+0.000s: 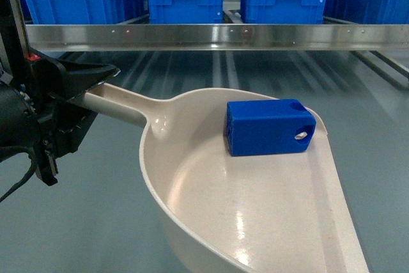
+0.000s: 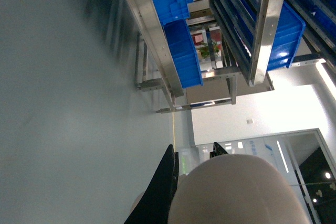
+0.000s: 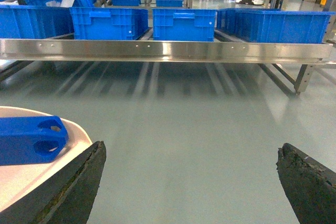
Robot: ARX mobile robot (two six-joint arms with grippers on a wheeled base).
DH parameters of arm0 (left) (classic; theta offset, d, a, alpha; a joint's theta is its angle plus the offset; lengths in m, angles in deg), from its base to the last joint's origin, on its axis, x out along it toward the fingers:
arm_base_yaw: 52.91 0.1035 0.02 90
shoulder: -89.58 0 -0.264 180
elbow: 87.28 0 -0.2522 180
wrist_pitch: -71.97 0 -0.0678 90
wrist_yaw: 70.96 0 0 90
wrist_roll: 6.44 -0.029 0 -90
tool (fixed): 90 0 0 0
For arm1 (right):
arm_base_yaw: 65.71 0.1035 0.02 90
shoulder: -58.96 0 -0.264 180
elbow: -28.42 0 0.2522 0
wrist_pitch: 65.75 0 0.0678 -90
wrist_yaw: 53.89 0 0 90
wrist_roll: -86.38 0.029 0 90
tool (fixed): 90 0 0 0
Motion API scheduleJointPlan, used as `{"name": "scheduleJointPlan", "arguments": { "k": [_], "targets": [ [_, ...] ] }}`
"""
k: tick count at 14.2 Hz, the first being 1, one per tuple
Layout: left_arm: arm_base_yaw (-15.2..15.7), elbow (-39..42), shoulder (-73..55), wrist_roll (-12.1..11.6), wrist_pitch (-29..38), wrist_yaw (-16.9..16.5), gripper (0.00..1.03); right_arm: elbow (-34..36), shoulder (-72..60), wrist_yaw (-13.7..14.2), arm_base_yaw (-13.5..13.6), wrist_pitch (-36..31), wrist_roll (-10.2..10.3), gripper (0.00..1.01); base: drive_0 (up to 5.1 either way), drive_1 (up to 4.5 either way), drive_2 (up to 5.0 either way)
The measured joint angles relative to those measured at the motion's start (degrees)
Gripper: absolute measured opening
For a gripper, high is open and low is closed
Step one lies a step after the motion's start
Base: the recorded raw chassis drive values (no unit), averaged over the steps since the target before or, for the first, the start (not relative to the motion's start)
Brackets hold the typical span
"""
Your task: Place part in tray to right shelf
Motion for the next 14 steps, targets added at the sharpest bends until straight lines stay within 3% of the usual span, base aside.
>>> {"name": "scheduleJointPlan", "arguments": {
  "k": [14],
  "targets": [
    [0.17,0.00,0.00,-0.07,0.17,-0.11,0.14,0.00,0.00,0.00,0.00,0.00,0.00,0.98,0.0,0.79,-0.8]
  ]
}}
